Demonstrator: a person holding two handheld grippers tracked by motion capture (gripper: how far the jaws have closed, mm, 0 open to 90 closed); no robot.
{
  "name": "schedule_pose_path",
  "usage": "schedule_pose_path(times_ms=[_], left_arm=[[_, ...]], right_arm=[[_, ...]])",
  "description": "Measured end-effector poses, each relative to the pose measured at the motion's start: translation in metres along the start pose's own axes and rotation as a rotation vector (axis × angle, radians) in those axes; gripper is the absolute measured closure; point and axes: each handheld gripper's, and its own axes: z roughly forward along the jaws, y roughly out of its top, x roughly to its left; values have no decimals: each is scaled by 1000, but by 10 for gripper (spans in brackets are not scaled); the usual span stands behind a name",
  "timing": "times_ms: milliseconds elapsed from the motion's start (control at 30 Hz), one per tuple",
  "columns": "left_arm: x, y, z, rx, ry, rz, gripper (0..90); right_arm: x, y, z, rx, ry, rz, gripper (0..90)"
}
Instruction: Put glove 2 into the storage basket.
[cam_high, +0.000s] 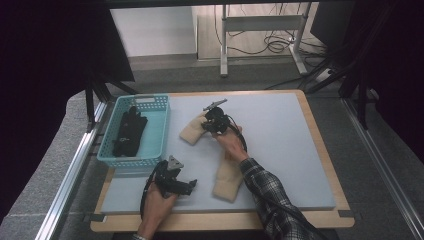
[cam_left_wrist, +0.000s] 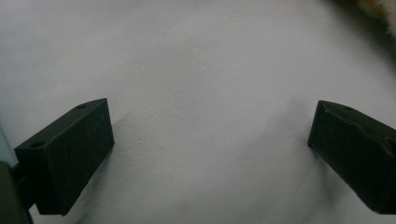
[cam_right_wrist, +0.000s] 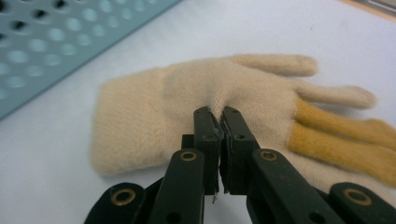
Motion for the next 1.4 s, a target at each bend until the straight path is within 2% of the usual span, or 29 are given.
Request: schedule_pose_path(times_ms=[67,267,500,733,900,1033,1100,1167,1200,1267,1400], left_arm=[[0,0,0,0,0,0,4],[0,0,0,4,1,4,4],[0,0,0,0,0,0,4],[0,0,0,1,1,2,4],[0,0,0,-4,0,-3,3],[0,0,0,-4,1,-4,4],[0,0,0,-4,1,-5,4],[0,0,0,-4,1,-4,4],[0,0,0,-3,1,-4,4],[0,0,0,-4,1,-4,4],[0,0,0,-3,1,-4,4]], right_arm=[[1,0,-13,-14,16,-15,853],[6,-6,-58,-39,62,-21,852],[2,-35,-118,-57,82,-8,849],[-6,-74,-173,-64,69,-6,845],[-13,-112,-189,-24,33,-16,843],[-24,-140,-186,-6,-6,-6,839],[-28,-149,-182,-5,-23,-5,814],[-30,-156,-181,-11,-61,-5,742],[-32,-158,-182,-24,-77,4,699],[-36,-161,-191,-58,-103,37,674],[-38,-168,-203,-70,-123,86,645]])
